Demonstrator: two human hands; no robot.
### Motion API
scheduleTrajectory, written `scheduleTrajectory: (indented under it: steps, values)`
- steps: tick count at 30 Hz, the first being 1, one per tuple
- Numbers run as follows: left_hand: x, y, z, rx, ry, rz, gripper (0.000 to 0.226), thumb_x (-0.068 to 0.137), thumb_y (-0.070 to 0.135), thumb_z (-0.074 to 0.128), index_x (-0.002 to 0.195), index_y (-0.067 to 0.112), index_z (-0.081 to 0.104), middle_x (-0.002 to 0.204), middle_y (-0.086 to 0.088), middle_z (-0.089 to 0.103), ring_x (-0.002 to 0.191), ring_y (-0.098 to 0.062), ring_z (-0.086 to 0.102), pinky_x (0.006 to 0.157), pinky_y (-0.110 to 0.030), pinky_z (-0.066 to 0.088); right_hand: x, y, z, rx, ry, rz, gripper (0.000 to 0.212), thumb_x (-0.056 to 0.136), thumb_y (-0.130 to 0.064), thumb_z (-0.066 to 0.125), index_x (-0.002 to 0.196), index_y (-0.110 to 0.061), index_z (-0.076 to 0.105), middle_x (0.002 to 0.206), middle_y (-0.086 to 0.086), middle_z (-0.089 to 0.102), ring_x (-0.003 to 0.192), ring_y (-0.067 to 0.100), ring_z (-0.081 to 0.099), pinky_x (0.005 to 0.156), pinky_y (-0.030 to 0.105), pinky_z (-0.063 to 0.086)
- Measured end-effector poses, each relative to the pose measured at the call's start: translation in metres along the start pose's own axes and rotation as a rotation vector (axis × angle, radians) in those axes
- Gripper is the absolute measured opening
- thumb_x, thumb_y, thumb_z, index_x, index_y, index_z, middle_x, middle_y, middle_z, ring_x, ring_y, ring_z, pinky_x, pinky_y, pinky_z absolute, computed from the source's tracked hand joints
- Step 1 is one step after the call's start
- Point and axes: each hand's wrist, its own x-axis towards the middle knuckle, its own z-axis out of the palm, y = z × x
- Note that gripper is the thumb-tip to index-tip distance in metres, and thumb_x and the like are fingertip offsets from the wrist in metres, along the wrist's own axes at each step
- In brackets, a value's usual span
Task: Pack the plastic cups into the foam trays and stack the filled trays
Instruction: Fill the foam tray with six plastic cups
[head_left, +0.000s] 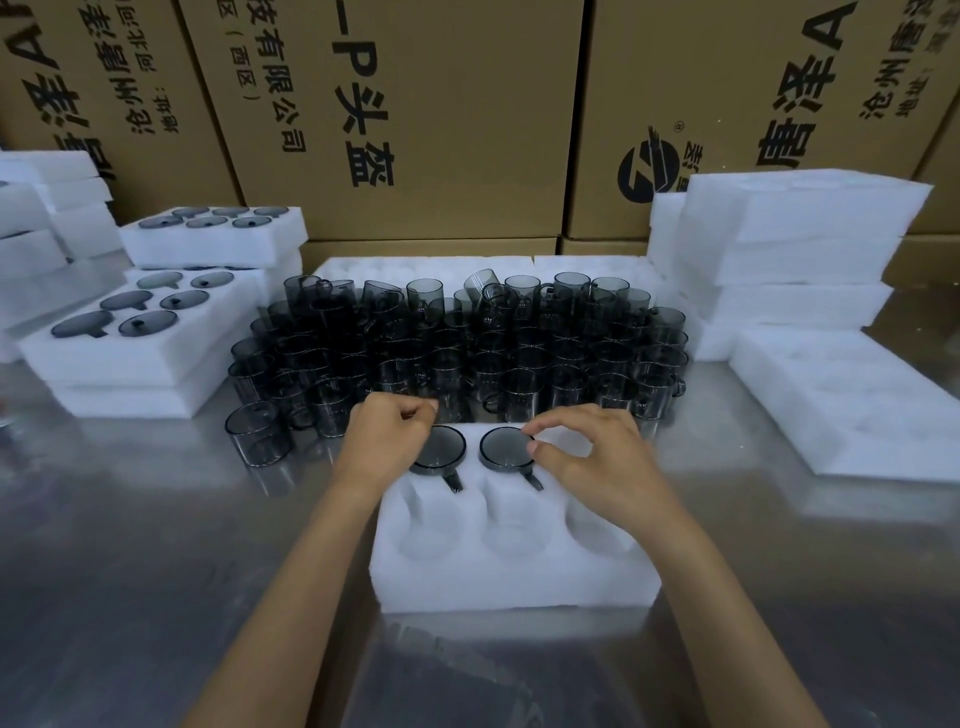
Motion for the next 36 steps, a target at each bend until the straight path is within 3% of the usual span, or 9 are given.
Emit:
scheduleTrajectory:
  steps: [3,8,10,13,17,24,27,29,36]
  values:
    - [-0.004,0.010,-0.003,-0.063,0.135,0.167,0.017,0.096,0.020,0.062,0.102,0.019,0.079,0.120,0.010,0.069,0.100,0.007,0.058,0.076,0.008,0.033,0.000,0.001,0.000,-0.003,-0.005,-0.007,0.022,0.089,-0.041,0.067,0.084,-0.060,0.058,0.122,-0.023,0.059,0.116,0.002,0.027,0.114,0.046,0.025]
    - [-0.016,0.034,-0.008,-0.210,0.155,0.377,0.025,0.096,0.009,0.061,0.116,0.018,0.073,0.124,0.015,0.062,0.109,0.024,0.050,0.086,0.003,0.038,0.002,0.001,0.002,0.007,0.064,-0.052,0.021,0.092,-0.033,0.066,0.100,-0.053,0.064,0.121,-0.019,0.062,0.129,0.012,0.041,0.114,0.046,0.028]
    - [-0.025,0.044,-0.008,-0.197,0.124,0.460,0.028,0.095,0.002,0.059,0.114,0.017,0.074,0.120,0.018,0.064,0.112,0.020,0.053,0.090,-0.001,0.041,0.003,0.001,0.001,0.088,0.209,-0.141,0.032,0.094,-0.024,0.064,0.120,-0.044,0.063,0.119,-0.020,0.064,0.127,0.013,0.047,0.113,0.045,0.033]
    - [-0.041,0.055,-0.003,-0.083,0.068,0.603,0.035,0.093,-0.007,0.052,0.113,0.013,0.074,0.125,0.012,0.066,0.118,0.005,0.056,0.096,-0.011,0.045,0.003,-0.002,-0.001,0.240,0.264,-0.256,0.047,0.099,-0.016,0.057,0.137,-0.043,0.054,0.126,-0.026,0.060,0.127,0.002,0.045,0.100,0.013,0.036]
    - [-0.051,0.061,0.002,0.121,0.018,0.753,0.041,0.088,-0.011,0.047,0.113,0.011,0.070,0.127,0.010,0.063,0.111,-0.006,0.061,0.095,-0.023,0.051,0.003,-0.005,0.002,0.270,0.233,-0.331,0.036,0.098,-0.008,0.056,0.117,-0.038,0.066,0.109,-0.025,0.067,0.111,0.005,0.059,0.090,0.017,0.046]
    - [-0.058,0.067,0.005,-0.300,0.041,0.530,0.010,0.097,0.013,0.060,0.103,0.020,0.057,0.104,0.013,0.065,0.102,-0.005,0.064,0.078,-0.022,0.055,0.006,-0.001,0.004,0.351,0.363,-0.270,0.036,0.095,0.002,0.055,0.091,-0.031,0.067,0.085,-0.016,0.071,0.082,0.009,0.069,0.077,0.029,0.056]
    - [-0.062,0.070,0.004,-0.511,-0.163,0.397,0.045,0.080,0.039,0.078,0.117,0.026,0.057,0.112,0.014,0.065,0.108,-0.005,0.064,0.084,-0.019,0.054,0.006,-0.003,0.002,0.470,0.497,-0.215,0.045,0.091,0.010,0.052,0.087,-0.031,0.068,0.084,-0.016,0.072,0.083,0.006,0.069,0.077,0.024,0.054]
    - [-0.065,0.073,0.007,-0.418,-0.251,0.393,0.070,0.064,0.046,0.088,0.124,0.035,0.054,0.119,0.018,0.061,0.112,-0.003,0.062,0.090,-0.016,0.051,0.006,-0.005,0.001,0.518,0.553,-0.210,0.046,0.090,0.011,0.050,0.088,-0.031,0.069,0.085,-0.014,0.073,0.085,0.008,0.070,0.077,0.022,0.053]
    - [-0.065,0.070,0.017,-0.208,-0.006,0.604,0.065,0.073,0.007,0.085,0.129,0.022,0.055,0.124,0.010,0.050,0.114,0.003,0.052,0.093,-0.006,0.039,0.004,-0.014,0.002,0.634,0.503,-0.319,0.036,0.094,0.013,0.049,0.098,-0.016,0.071,0.098,-0.001,0.074,0.098,0.018,0.071,0.088,0.035,0.056]
